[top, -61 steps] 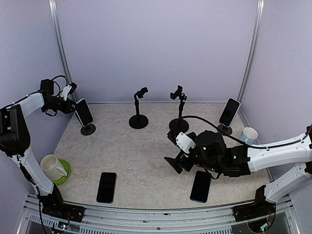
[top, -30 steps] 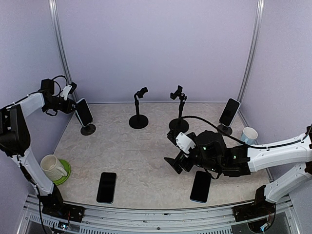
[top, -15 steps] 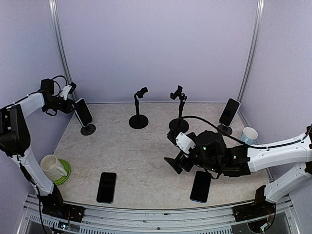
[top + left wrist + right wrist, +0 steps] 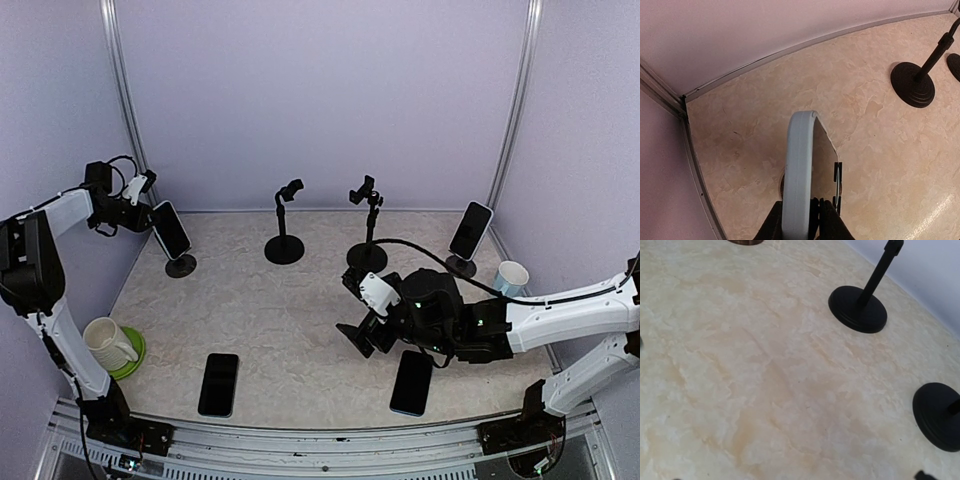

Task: Place the phone on the phone stand
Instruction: Install the phone onto the phone stand.

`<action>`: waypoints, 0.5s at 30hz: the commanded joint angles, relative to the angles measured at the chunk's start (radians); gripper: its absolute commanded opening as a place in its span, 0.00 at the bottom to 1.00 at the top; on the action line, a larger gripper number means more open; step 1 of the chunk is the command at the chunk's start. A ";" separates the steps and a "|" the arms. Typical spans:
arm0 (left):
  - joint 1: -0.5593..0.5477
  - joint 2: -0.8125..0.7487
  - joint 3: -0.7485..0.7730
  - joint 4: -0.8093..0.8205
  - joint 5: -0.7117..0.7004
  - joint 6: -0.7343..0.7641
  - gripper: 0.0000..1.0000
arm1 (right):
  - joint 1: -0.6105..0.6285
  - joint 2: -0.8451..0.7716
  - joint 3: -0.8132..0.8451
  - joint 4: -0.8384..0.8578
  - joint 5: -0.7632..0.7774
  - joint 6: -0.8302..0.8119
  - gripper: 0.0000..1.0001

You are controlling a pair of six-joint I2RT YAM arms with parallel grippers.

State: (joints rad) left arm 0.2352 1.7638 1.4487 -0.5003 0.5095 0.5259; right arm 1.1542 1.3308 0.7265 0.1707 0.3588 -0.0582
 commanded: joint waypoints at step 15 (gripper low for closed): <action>0.002 0.066 0.072 -0.015 -0.017 0.009 0.22 | -0.011 0.032 0.005 0.020 -0.003 0.006 1.00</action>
State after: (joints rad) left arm 0.2352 1.8038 1.4952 -0.5079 0.5076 0.5251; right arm 1.1507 1.3468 0.7265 0.1703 0.3588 -0.0586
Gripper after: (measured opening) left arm 0.222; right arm 0.998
